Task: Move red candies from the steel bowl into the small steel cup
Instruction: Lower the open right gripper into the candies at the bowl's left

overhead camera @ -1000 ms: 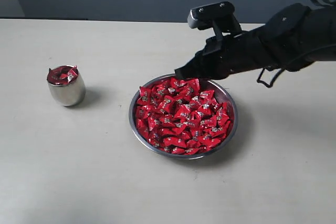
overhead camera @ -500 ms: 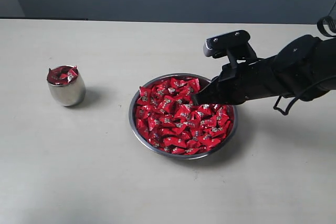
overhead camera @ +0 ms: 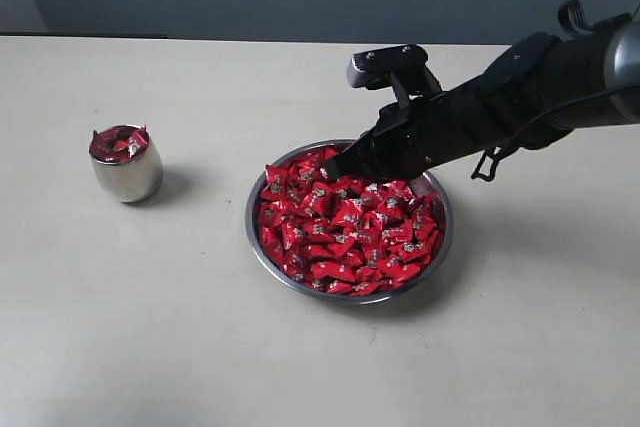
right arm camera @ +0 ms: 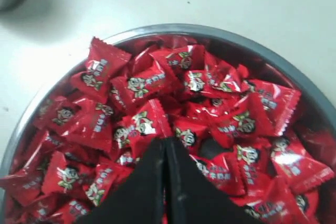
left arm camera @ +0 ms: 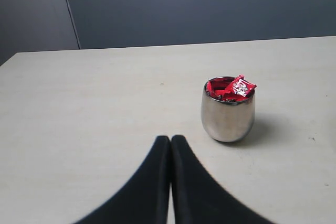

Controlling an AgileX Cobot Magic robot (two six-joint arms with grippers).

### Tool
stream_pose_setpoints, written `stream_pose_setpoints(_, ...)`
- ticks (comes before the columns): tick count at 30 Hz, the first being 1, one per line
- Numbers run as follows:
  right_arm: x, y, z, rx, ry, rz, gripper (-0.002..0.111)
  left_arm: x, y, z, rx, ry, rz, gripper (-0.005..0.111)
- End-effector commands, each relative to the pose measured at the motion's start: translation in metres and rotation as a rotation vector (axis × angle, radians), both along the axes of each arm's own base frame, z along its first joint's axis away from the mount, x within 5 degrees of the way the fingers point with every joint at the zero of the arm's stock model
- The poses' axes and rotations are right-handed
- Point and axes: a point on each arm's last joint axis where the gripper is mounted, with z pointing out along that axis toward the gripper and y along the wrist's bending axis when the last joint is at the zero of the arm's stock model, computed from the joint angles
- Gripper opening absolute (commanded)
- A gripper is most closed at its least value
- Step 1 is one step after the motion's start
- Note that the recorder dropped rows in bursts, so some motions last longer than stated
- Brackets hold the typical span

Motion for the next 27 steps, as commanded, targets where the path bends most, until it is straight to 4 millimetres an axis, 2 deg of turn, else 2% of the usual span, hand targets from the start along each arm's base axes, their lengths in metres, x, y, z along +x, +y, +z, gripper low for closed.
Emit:
stream_pose_setpoints(1,0.008,0.007,0.002,0.021,0.008,0.035,-0.001,0.0,0.0,-0.001,-0.003,-0.003,0.001,0.0)
stream_pose_setpoints(8,0.014,0.015,-0.011,0.011,0.045,0.074,-0.001,0.0,0.0,-0.001,-0.003,-0.003,0.001,0.0)
stream_pose_setpoints(16,0.012,0.016,-0.027,-0.003,0.111,0.093,-0.001,0.0,0.0,-0.001,-0.003,-0.003,0.001,0.0)
stream_pose_setpoints(18,0.011,0.016,-0.027,-0.001,0.115,0.096,0.004,0.0,0.0,-0.001,-0.003,-0.003,0.001,0.0)
stream_pose_setpoints(20,0.011,0.016,-0.027,-0.001,0.116,0.097,0.015,0.0,0.0,-0.001,-0.003,-0.003,0.001,0.0)
stream_pose_setpoints(21,0.011,0.016,-0.027,0.001,0.121,0.091,0.026,0.0,0.0,-0.001,-0.003,-0.003,0.001,0.0)
stream_pose_setpoints(23,0.014,0.017,-0.025,0.005,0.114,0.063,0.041,0.0,0.0,-0.001,-0.003,-0.003,0.001,0.0)
stream_pose_setpoints(27,0.019,0.022,-0.017,0.036,0.125,0.044,0.042,0.0,0.0,-0.001,-0.003,-0.003,0.001,0.0)
